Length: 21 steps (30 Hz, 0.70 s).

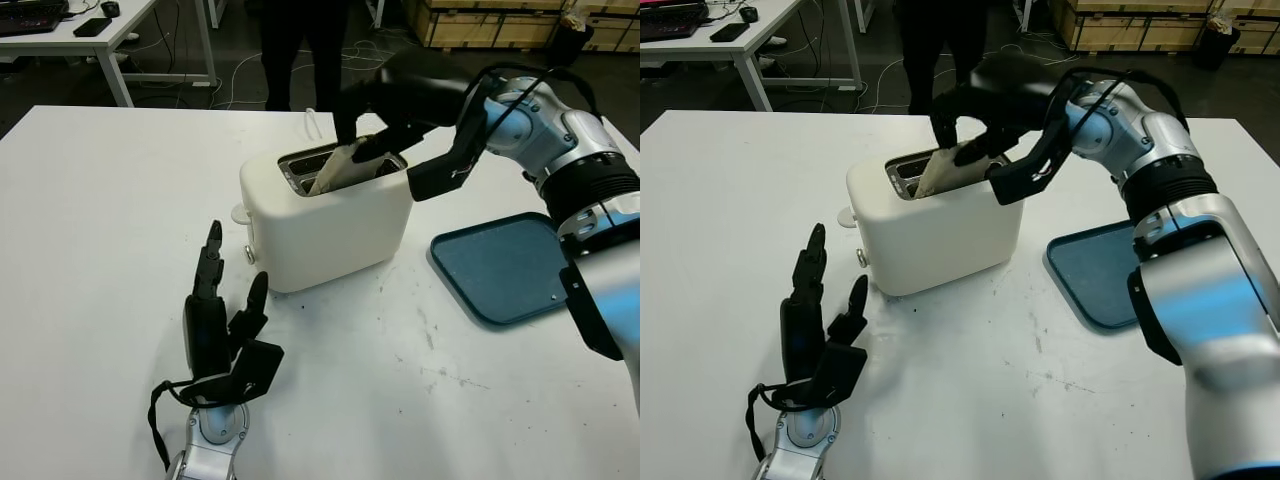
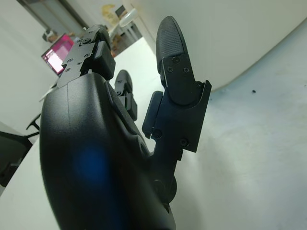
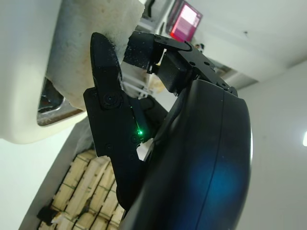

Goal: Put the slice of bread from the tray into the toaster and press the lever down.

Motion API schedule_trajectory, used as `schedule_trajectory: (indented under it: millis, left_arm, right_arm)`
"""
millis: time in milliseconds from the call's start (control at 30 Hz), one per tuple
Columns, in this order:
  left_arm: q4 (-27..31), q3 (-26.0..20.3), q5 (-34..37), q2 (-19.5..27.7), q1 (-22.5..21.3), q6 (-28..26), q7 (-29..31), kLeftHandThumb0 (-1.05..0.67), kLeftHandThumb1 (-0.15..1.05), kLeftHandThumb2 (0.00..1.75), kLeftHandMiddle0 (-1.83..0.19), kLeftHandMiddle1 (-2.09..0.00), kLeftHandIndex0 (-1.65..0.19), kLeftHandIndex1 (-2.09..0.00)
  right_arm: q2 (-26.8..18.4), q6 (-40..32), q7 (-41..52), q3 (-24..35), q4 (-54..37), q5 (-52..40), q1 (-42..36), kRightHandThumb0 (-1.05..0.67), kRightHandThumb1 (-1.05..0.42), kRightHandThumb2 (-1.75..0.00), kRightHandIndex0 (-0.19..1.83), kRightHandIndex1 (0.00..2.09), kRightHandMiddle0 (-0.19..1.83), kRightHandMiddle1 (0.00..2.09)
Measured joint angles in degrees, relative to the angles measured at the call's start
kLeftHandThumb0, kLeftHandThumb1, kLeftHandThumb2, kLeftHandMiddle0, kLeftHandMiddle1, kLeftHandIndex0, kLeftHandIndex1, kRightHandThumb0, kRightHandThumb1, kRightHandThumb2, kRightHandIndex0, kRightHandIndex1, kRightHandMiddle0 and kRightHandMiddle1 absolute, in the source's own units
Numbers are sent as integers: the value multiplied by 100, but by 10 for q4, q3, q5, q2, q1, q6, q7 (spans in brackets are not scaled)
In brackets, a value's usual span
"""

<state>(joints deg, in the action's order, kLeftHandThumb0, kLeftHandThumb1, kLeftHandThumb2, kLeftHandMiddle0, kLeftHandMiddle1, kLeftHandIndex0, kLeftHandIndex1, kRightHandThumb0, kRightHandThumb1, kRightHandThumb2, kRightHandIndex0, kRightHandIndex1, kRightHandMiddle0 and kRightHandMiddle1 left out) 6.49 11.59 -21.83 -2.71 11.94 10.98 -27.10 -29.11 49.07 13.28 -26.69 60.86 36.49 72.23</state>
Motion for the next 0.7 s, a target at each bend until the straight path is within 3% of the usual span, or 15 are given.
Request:
schedule_trajectory:
  millis: [567,667,700]
  left_arm:
    - [-7,1,8,0,0,4,-3,-55,92,55,-19,-6,-16,0]
    - [-7,3,7,0,0,3,-4,-54,92,55,-19,-5,-16,0]
    - [-7,4,7,0,0,3,-4,-53,92,55,-19,-6,-16,0]
  right_arm:
    - [-1,-22,-73,-33,-6,70,0,-47,-92,-21,103,175,75,175]
    - [0,-22,-74,-29,-5,66,-2,-49,-92,-19,84,175,63,175]
    - [2,-22,-72,-26,-5,60,-3,-52,-92,-18,68,172,55,169]
